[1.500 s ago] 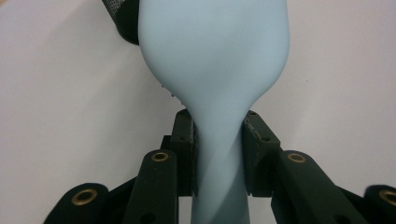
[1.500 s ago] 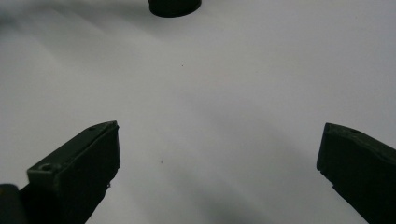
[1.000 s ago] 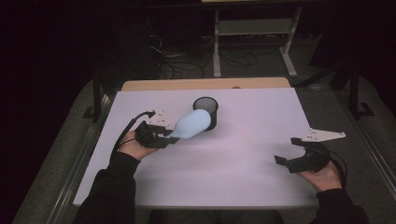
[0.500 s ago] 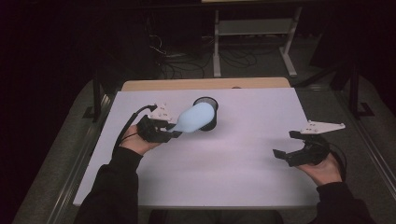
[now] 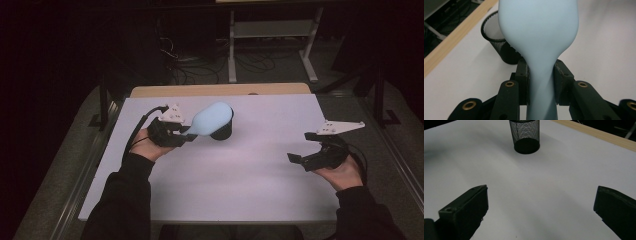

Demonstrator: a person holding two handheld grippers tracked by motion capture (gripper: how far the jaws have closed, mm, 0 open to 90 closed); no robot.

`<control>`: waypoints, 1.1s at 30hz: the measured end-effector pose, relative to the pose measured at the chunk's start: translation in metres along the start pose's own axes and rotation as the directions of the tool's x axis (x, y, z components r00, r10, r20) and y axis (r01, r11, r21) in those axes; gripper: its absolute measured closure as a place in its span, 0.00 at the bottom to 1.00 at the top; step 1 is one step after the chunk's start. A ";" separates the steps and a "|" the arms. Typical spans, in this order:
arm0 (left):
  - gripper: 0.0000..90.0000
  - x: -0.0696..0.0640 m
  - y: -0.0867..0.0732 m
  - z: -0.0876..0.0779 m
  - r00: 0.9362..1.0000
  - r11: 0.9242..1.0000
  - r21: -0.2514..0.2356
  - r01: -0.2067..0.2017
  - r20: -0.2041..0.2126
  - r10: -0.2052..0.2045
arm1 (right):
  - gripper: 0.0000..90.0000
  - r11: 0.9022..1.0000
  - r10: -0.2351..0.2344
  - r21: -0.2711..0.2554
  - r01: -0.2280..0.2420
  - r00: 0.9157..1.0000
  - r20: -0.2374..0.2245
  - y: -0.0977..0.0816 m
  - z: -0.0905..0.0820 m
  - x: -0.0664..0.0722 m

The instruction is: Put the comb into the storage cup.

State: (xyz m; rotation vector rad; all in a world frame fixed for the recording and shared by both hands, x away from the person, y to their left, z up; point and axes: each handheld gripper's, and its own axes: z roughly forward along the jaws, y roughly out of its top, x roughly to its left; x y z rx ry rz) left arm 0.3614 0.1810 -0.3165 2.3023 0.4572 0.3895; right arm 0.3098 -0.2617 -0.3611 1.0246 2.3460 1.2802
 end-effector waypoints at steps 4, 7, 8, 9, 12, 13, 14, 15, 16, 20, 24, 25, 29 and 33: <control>0.78 0.001 0.006 -0.002 1.000 1.000 -0.007 -0.001 -0.004 0.001 | 0.00 1.000 -0.006 -0.004 0.006 1.000 -0.012 0.008 0.002 0.002; 0.78 0.002 0.010 -0.002 1.000 1.000 -0.016 -0.004 -0.006 0.004 | 0.00 1.000 -0.009 -0.015 0.009 1.000 -0.025 0.015 0.002 0.003; 0.78 0.002 0.010 -0.002 1.000 1.000 -0.019 -0.005 -0.008 0.004 | 0.00 1.000 -0.011 -0.019 0.010 1.000 -0.028 0.017 0.002 0.003; 0.78 0.002 0.011 -0.002 1.000 1.000 -0.024 -0.005 -0.008 0.005 | 0.00 1.000 -0.014 -0.022 0.013 0.999 -0.030 0.020 0.002 0.004; 0.78 0.002 0.014 -0.003 1.000 0.999 -0.033 -0.009 -0.011 0.009 | 0.00 0.999 -0.028 -0.021 0.028 0.999 -0.034 0.027 0.003 0.007; 0.78 0.002 0.014 -0.003 1.000 0.999 -0.034 -0.009 -0.012 0.009 | 0.00 0.999 -0.034 -0.020 0.033 0.999 -0.036 0.030 0.004 0.008; 0.78 0.001 0.014 -0.004 1.000 0.999 -0.037 -0.006 -0.016 0.005 | 0.00 0.999 -0.037 -0.021 0.036 0.999 -0.038 0.032 0.005 0.008; 0.78 0.001 0.014 -0.004 1.000 0.999 -0.036 -0.002 -0.019 0.001 | 0.00 0.999 -0.041 -0.020 0.040 0.998 -0.040 0.034 0.005 0.009; 0.78 0.000 0.015 -0.005 1.000 0.999 -0.033 -0.003 -0.024 0.002 | 0.00 0.999 -0.043 -0.015 0.042 0.998 -0.042 0.036 0.006 0.010; 0.78 -0.002 0.016 -0.007 0.999 0.999 -0.035 0.002 -0.033 -0.003 | 0.00 0.998 -0.064 -0.008 0.064 0.997 -0.050 0.048 0.008 0.014; 0.78 -0.004 0.019 -0.008 0.999 0.999 -0.050 0.001 -0.047 -0.004 | 0.00 0.997 -0.075 -0.017 0.074 0.995 -0.061 0.061 0.009 0.016; 0.78 -0.004 0.020 -0.008 0.999 0.998 -0.059 0.001 -0.051 -0.004 | 0.00 0.997 -0.078 -0.016 0.077 0.995 -0.064 0.064 0.009 0.017; 0.78 -0.003 0.025 -0.008 0.998 0.996 -0.085 0.000 -0.055 -0.004 | 0.00 0.996 -0.091 -0.032 0.089 0.993 -0.072 0.075 0.009 0.018; 0.78 -0.004 0.028 -0.010 0.998 0.996 -0.094 -0.009 -0.059 0.003 | 0.00 0.995 -0.095 -0.042 0.092 0.992 -0.081 0.083 0.012 0.019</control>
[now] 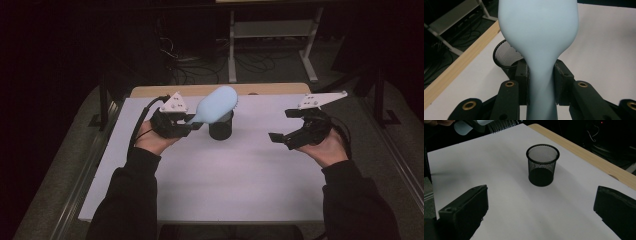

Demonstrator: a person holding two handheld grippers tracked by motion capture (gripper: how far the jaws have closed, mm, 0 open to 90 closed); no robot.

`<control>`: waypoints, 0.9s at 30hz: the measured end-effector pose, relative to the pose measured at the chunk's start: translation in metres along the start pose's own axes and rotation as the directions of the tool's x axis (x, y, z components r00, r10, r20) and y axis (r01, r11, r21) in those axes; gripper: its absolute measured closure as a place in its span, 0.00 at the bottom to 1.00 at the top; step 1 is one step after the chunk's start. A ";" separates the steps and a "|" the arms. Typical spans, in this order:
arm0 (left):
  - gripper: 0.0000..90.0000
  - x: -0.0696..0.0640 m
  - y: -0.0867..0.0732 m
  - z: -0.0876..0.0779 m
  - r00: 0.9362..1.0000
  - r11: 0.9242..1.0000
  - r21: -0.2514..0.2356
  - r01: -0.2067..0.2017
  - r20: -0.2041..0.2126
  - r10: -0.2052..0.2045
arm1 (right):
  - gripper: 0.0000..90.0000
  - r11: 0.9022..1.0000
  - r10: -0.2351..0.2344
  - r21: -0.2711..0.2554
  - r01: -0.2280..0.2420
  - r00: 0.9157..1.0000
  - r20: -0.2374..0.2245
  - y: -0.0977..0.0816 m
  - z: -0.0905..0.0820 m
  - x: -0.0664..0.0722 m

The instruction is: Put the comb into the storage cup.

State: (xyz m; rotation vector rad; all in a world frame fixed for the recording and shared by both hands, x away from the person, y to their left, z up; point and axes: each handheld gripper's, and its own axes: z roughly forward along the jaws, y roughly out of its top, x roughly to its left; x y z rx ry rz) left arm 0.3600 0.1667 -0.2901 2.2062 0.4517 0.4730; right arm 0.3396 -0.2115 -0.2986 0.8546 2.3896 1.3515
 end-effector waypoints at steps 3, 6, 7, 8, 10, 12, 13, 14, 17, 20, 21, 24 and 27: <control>0.78 0.000 0.001 -0.001 1.000 1.000 -0.008 -0.001 -0.006 0.001 | 0.00 1.000 0.000 -0.011 0.000 1.000 -0.008 0.004 0.003 0.000; 0.78 0.000 0.002 -0.001 1.000 1.000 -0.012 -0.003 -0.015 0.003 | 0.00 1.000 0.003 -0.019 -0.003 1.000 -0.018 0.008 0.007 0.000; 0.78 0.001 0.002 -0.002 1.000 1.000 -0.019 0.000 -0.014 0.000 | 0.00 1.000 0.002 -0.022 -0.002 1.000 -0.020 0.009 0.008 0.000; 0.78 0.001 0.003 -0.002 1.000 1.000 -0.024 -0.003 -0.016 0.002 | 0.00 1.000 0.001 -0.021 -0.002 1.000 -0.024 0.011 0.009 0.000; 0.78 0.002 0.004 -0.002 1.000 0.999 -0.038 0.002 -0.017 -0.003 | 0.00 1.000 -0.006 -0.020 0.005 1.000 -0.024 0.014 0.011 0.001; 0.78 0.002 0.006 -0.001 1.000 0.998 -0.057 0.008 -0.003 -0.008 | 0.00 1.000 -0.007 -0.021 0.007 1.000 -0.026 0.018 0.011 0.002; 0.78 0.002 0.006 0.000 1.000 0.998 -0.067 0.012 0.006 -0.012 | 0.00 1.000 -0.008 -0.025 0.007 1.000 -0.028 0.019 0.011 0.003; 0.78 0.002 0.008 0.002 1.000 0.998 -0.070 0.009 0.005 -0.009 | 0.00 0.999 -0.011 -0.032 0.010 0.999 -0.031 0.021 0.011 0.004; 0.78 0.000 0.012 0.007 1.000 0.997 -0.073 0.000 0.007 0.000 | 0.00 0.999 -0.021 -0.036 0.019 0.999 -0.035 0.026 0.011 0.006; 0.78 -0.002 0.015 0.010 1.000 0.996 -0.085 -0.002 0.011 0.003 | 0.00 0.999 -0.026 -0.040 0.024 0.999 -0.039 0.031 0.010 0.006; 0.78 -0.003 0.017 0.010 1.000 0.996 -0.088 -0.008 0.008 0.009 | 0.00 0.999 -0.026 -0.043 0.025 0.999 -0.038 0.032 0.010 0.006; 0.78 -0.004 0.020 0.011 1.000 0.995 -0.093 -0.017 0.000 0.017 | 0.00 0.998 -0.023 -0.053 0.021 0.999 -0.044 0.037 0.010 0.005; 0.78 -0.005 0.021 0.013 1.000 0.994 -0.105 -0.020 0.000 0.021 | 0.00 0.998 -0.024 -0.055 0.021 0.998 -0.050 0.041 0.013 0.005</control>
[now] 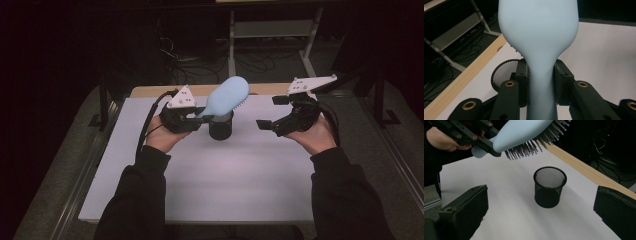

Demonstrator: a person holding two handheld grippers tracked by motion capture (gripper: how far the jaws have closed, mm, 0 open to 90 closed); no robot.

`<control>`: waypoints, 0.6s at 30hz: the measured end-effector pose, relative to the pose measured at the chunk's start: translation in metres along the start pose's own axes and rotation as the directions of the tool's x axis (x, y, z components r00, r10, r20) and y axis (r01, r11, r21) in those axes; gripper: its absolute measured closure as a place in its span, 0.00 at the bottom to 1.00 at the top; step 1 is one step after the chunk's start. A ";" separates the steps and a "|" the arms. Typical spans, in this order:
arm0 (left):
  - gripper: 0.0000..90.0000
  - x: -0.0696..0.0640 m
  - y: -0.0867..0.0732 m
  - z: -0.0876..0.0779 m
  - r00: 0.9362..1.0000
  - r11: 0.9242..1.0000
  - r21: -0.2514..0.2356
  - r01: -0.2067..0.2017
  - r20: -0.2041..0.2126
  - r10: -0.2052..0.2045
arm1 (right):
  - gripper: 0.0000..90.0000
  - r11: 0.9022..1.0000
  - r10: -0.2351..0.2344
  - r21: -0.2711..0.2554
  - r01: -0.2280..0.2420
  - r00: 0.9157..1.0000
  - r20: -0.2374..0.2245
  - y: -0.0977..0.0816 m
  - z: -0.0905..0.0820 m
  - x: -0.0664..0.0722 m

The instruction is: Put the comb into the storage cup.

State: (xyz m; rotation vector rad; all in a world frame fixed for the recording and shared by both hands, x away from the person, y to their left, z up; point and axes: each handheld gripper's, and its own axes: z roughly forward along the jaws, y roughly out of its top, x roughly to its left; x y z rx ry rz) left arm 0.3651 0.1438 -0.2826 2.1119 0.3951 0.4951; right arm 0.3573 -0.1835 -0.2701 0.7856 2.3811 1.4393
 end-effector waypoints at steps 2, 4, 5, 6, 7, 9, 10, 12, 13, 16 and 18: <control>0.78 0.000 0.000 0.002 1.000 1.000 -0.006 0.000 0.002 0.000 | 0.00 1.000 0.004 -0.004 -0.004 1.000 -0.009 0.002 0.002 -0.001; 0.78 -0.001 0.001 0.003 1.000 1.000 -0.006 -0.007 0.000 0.007 | 0.00 1.000 0.016 -0.018 -0.017 0.999 -0.031 0.005 0.005 -0.002; 0.78 -0.002 0.001 0.004 1.000 1.000 -0.010 -0.004 0.003 0.004 | 0.00 1.000 0.019 -0.024 -0.020 0.999 -0.037 0.007 0.006 -0.002; 0.78 -0.003 0.002 0.004 1.000 1.000 -0.012 -0.012 0.003 0.012 | 0.00 1.000 0.020 -0.023 -0.021 0.999 -0.043 0.008 0.008 -0.002; 0.78 -0.004 0.003 0.005 1.000 1.000 -0.017 -0.020 0.005 0.020 | 0.00 1.000 0.017 -0.022 -0.018 0.999 -0.048 0.010 0.010 -0.002; 0.78 -0.007 0.004 0.007 0.999 0.999 -0.023 -0.031 0.008 0.031 | 0.00 0.999 0.018 -0.027 -0.020 0.998 -0.065 0.013 0.013 -0.002; 0.78 -0.009 0.005 0.009 0.999 0.999 -0.026 -0.033 0.007 0.033 | 0.00 0.999 0.019 -0.030 -0.021 0.997 -0.071 0.014 0.014 -0.002; 0.78 -0.011 0.007 0.011 0.999 0.999 -0.030 -0.040 0.009 0.041 | 0.00 0.999 0.025 -0.039 -0.028 0.996 -0.083 0.016 0.017 -0.003; 0.78 -0.012 0.008 0.013 0.999 0.999 -0.035 -0.042 0.007 0.042 | 0.00 0.998 0.029 -0.045 -0.033 0.996 -0.089 0.017 0.018 -0.004; 0.78 -0.013 0.010 0.016 0.999 0.998 -0.039 -0.045 0.004 0.045 | 0.00 0.998 0.036 -0.050 -0.042 0.994 -0.106 0.018 0.021 -0.005; 0.78 -0.014 0.011 0.018 0.999 0.998 -0.039 -0.046 -0.001 0.046 | 0.00 0.998 0.033 -0.047 -0.039 0.993 -0.110 0.020 0.023 -0.005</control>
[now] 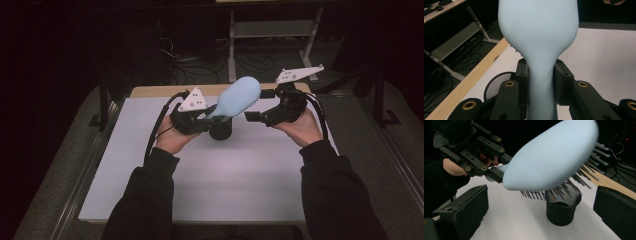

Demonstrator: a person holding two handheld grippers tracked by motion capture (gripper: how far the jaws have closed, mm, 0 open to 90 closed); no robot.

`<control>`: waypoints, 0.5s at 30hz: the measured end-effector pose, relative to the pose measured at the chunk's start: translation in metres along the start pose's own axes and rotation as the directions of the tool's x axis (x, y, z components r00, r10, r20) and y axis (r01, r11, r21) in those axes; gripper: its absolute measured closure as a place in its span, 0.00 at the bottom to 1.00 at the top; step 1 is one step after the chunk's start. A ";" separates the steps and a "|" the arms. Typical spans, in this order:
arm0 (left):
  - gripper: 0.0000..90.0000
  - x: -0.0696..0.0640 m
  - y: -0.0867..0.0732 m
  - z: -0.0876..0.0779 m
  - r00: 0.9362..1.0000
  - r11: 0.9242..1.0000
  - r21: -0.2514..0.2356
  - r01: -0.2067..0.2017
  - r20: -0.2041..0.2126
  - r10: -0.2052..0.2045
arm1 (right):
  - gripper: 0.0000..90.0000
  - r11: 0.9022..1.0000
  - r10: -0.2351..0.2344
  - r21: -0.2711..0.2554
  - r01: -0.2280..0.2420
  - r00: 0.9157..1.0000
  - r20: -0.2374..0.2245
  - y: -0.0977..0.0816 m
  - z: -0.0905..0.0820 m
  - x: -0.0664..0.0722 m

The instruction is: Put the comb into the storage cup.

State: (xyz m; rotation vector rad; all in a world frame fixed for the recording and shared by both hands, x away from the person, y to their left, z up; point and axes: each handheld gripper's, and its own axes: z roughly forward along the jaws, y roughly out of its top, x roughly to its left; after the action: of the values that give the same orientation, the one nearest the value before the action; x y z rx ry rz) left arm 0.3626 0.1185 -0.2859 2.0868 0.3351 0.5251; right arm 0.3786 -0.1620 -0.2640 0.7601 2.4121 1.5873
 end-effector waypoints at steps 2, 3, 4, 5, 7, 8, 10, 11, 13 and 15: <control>0.78 -0.001 0.001 0.002 1.000 1.000 -0.002 -0.005 -0.003 0.005 | 0.00 1.000 0.000 -0.004 -0.001 1.000 -0.006 0.002 0.001 0.000; 0.78 -0.002 0.001 0.003 1.000 1.000 -0.004 -0.006 -0.008 0.006 | 0.00 1.000 0.005 -0.009 -0.005 1.000 -0.013 0.003 0.001 0.000; 0.78 -0.002 0.001 0.004 1.000 1.000 -0.008 0.000 -0.010 0.000 | 0.00 1.000 0.006 -0.016 -0.007 1.000 -0.017 0.003 0.001 0.000; 0.78 -0.002 0.001 0.006 1.000 1.000 -0.013 -0.001 -0.007 0.001 | 0.00 1.000 0.007 -0.017 -0.007 1.000 -0.020 0.004 0.001 0.000; 0.78 -0.004 0.003 0.007 1.000 1.000 -0.020 -0.005 -0.015 0.005 | 0.00 1.000 0.008 -0.011 -0.008 1.000 -0.021 0.004 0.002 0.000; 0.78 -0.005 0.003 0.008 1.000 1.000 -0.023 -0.004 -0.011 0.003 | 0.00 1.000 0.007 -0.006 -0.007 1.000 -0.020 0.004 0.003 0.001; 0.78 -0.006 0.005 0.009 1.000 1.000 -0.029 -0.012 -0.010 0.011 | 0.00 1.000 0.007 -0.002 -0.007 1.000 -0.024 0.004 0.004 0.001; 0.78 -0.007 0.005 0.010 1.000 0.999 -0.031 -0.010 -0.011 0.010 | 0.00 1.000 0.006 -0.001 -0.006 1.000 -0.024 0.004 0.004 0.002; 0.78 -0.008 0.006 0.011 1.000 0.999 -0.031 -0.011 -0.015 0.011 | 0.02 1.000 0.005 0.005 -0.005 1.000 -0.025 0.005 0.005 0.002; 0.78 -0.008 0.006 0.013 1.000 0.999 -0.032 -0.009 -0.015 0.008 | 0.02 1.000 0.005 0.014 -0.004 1.000 -0.022 0.006 0.006 0.002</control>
State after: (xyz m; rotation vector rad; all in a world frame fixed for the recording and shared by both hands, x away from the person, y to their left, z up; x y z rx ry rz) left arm 0.3621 0.1028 -0.2887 2.0548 0.3246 0.5485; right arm 0.3815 -0.1541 -0.2610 0.7550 2.4410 1.5899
